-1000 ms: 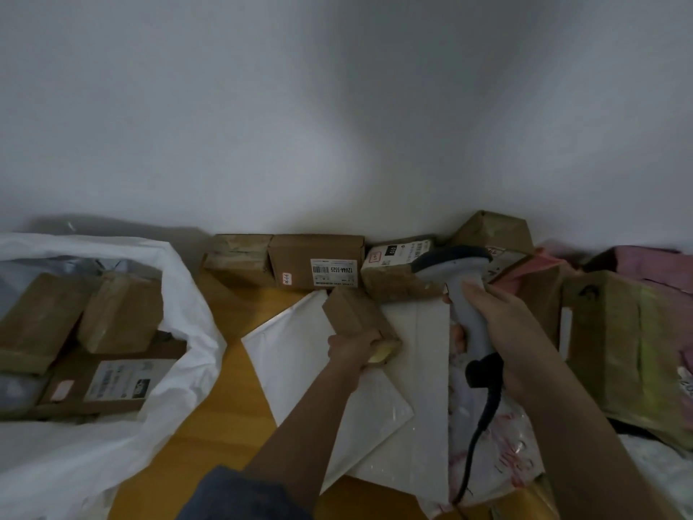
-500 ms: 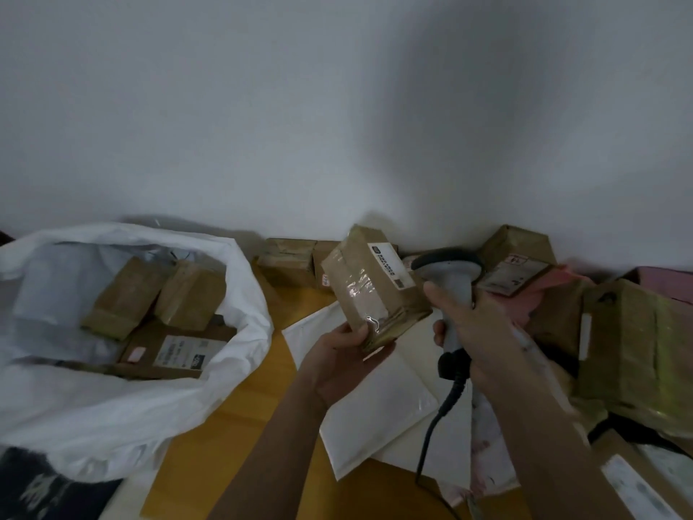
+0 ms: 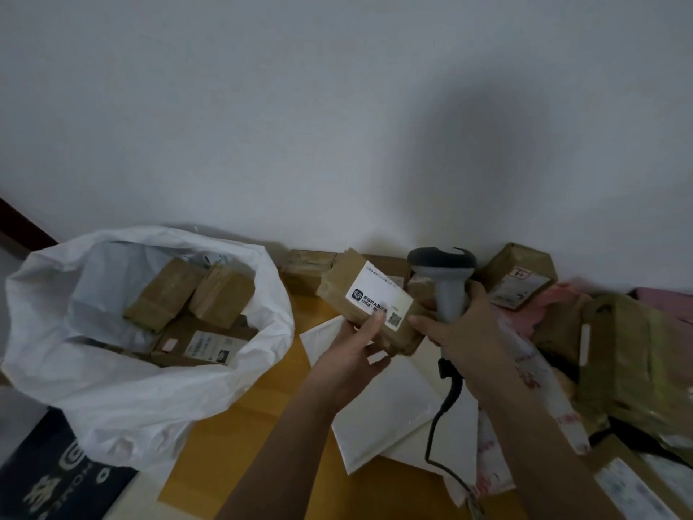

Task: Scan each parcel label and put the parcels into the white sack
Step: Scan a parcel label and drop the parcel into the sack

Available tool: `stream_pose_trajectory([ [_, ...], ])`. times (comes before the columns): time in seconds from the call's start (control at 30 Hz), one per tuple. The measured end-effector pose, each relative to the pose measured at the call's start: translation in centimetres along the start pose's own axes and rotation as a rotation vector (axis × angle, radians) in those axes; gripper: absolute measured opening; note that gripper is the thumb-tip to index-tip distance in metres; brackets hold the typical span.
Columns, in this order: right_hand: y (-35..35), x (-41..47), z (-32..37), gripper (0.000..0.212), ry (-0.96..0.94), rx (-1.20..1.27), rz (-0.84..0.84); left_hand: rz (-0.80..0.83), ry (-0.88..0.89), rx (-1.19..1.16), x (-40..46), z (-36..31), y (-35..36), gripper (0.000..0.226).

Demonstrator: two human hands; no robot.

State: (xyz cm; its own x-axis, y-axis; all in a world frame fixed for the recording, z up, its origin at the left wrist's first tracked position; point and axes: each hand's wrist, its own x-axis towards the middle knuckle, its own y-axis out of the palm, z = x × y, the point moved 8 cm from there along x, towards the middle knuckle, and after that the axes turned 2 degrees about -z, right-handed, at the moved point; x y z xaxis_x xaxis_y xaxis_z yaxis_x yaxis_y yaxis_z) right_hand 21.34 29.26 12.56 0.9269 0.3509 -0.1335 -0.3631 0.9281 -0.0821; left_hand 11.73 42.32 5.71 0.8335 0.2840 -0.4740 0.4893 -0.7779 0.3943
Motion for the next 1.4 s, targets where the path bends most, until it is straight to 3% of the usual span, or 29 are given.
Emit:
stream_pose_trajectory([
  [0.13,0.5,-1.2,0.1,0.043,0.005,0.085,0.003,-0.042,0.047,-0.157,-0.2,-0.6,0.6,0.08],
  [0.23,-0.3,-1.2,-1.1,0.054,0.14,0.252,-0.097,0.077,0.133,-0.255,-0.9,-1.6,1.2,0.094],
  [0.33,-0.3,-1.5,-2.0,0.061,0.323,0.277,-0.096,0.248,0.222,-0.218,-1.7,-2.3,2.3,0.093],
  [0.43,0.2,-2.0,-1.8,0.057,0.384,0.311,-0.029,0.302,0.26,-0.111,-2.4,-2.6,3.0,0.089],
  [0.53,0.1,-2.3,-1.5,0.062,0.379,0.287,0.009,0.267,0.255,-0.024,-3.1,-2.8,2.9,0.089],
  [0.73,1.5,-2.8,-2.0,0.051,0.392,0.397,0.153,0.236,0.256,-0.01,-3.9,-3.0,1.7,0.083],
  [0.9,2.8,-3.3,-2.6,0.063,0.41,0.484,0.181,0.222,0.26,-0.026,-4.4,-2.8,0.6,0.077],
  [0.97,2.9,-3.1,-2.3,0.058,0.368,0.475,0.153,0.187,0.24,-0.024,-4.6,-2.8,0.1,0.065],
  [1.03,2.3,-2.7,-1.8,0.052,0.303,0.4,0.083,0.163,0.215,-0.109,-5.0,-3.0,-0.4,0.069],
  [1.13,1.0,-1.7,-0.9,0.063,0.183,0.283,-0.008,0.097,0.189,-0.269,-5.3,-3.5,-2.0,0.087],
  [1.23,0.2,-1.0,-0.2,0.07,0.106,0.191,-0.031,0.01,0.166,-0.314,-5.7,-3.7,-3.4,0.077],
  [1.4,0.1,-1.5,1.7,0.039,0.043,0.076,-0.059,-0.178,0.145,-0.276,-5.6,-3.7,-4.9,0.067],
])
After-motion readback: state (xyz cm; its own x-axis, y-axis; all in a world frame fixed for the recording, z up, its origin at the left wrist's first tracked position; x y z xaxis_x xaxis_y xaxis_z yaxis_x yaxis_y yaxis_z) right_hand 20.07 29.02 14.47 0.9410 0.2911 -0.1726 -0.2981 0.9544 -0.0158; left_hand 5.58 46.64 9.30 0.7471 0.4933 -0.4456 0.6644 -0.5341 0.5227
